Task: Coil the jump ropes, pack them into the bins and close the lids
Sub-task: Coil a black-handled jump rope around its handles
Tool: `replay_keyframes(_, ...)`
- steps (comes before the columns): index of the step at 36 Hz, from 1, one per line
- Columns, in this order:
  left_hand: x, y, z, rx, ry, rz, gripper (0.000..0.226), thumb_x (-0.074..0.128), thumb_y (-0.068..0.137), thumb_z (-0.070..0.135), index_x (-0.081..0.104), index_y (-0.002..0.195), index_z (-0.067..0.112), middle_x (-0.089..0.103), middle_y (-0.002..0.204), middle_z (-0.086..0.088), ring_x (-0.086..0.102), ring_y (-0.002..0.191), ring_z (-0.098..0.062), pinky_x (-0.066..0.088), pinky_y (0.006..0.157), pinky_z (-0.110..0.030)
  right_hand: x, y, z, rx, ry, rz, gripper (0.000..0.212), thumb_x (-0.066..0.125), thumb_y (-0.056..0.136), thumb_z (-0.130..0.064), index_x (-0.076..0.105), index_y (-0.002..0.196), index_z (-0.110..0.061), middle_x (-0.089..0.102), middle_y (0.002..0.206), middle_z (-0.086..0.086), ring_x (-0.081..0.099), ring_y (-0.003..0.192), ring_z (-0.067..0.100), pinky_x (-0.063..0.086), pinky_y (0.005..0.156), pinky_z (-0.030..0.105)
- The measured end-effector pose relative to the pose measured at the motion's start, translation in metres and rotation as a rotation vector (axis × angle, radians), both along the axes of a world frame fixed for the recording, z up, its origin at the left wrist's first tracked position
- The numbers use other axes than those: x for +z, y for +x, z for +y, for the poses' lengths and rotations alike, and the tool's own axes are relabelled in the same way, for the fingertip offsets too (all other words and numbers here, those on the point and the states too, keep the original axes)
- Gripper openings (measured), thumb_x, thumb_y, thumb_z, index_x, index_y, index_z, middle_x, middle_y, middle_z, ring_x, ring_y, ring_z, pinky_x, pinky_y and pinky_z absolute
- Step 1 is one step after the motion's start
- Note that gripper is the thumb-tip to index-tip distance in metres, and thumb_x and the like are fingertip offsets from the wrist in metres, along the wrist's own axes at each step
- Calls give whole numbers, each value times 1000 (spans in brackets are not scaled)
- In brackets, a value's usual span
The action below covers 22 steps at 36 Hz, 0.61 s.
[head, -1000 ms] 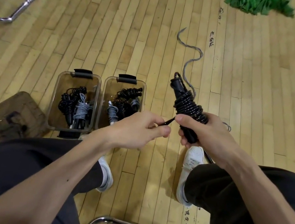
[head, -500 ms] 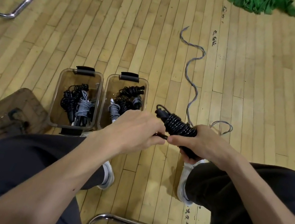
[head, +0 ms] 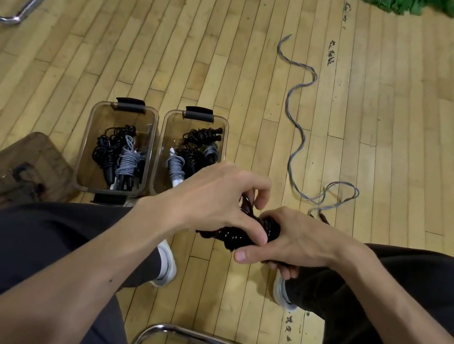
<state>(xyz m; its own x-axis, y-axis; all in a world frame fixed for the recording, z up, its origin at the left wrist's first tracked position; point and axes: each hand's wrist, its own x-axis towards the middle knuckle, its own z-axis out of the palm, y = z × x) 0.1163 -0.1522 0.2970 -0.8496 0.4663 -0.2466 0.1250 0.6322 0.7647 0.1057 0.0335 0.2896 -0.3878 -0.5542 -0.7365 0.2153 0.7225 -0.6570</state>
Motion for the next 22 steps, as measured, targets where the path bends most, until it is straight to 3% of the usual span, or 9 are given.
replay_keyframes(3,3,-2,0,48,143,-158,36,91,64,41,63,77,21,61,74,14,52,66,-2,44,64,-23,4,-1,0,-6,-83,-46,45,79,79,-52,68,91,-9,64,67,7,61,55,21,54,54,28)
replay_keyframes(7,5,-10,-6,148,342,-320,25,85,66,41,72,72,20,68,74,2,63,70,-18,53,72,-38,11,-3,3,-72,-228,-177,44,78,71,-52,69,93,-14,65,69,12,58,51,21,51,48,26)
replay_keyframes(10,5,-13,-12,234,496,-415,7,78,70,34,76,69,27,69,70,2,62,67,-13,50,66,-29,15,-5,5,-93,-338,-265,37,77,71,-49,72,91,-19,65,70,14,58,48,19,50,45,23)
replay_keyframes(12,5,-12,-14,256,537,-485,6,74,75,29,78,72,25,70,71,4,64,67,-9,52,62,-22,15,-6,6,-101,-396,-292,45,82,68,-52,71,93,-17,66,70,14,59,48,17,50,45,23)
replay_keyframes(15,3,-10,-15,257,653,-589,18,64,83,30,79,78,20,72,80,0,67,75,-11,54,69,-24,12,-9,9,-159,-474,-338,66,85,64,-62,67,95,-7,65,69,15,59,47,17,50,44,22)
replay_keyframes(18,-1,-8,-14,344,665,-558,25,55,97,23,77,92,13,72,89,1,66,86,-12,52,80,-27,11,-11,10,-235,-495,-335,70,84,64,-64,64,94,-4,63,68,14,59,47,17,49,43,23)
replay_keyframes(22,-10,-6,-10,468,591,-403,27,45,104,0,71,106,3,75,91,2,69,87,-7,53,70,-18,10,-9,5,-309,-430,-275,75,80,67,-65,60,103,-2,64,70,11,59,52,17,50,47,23)
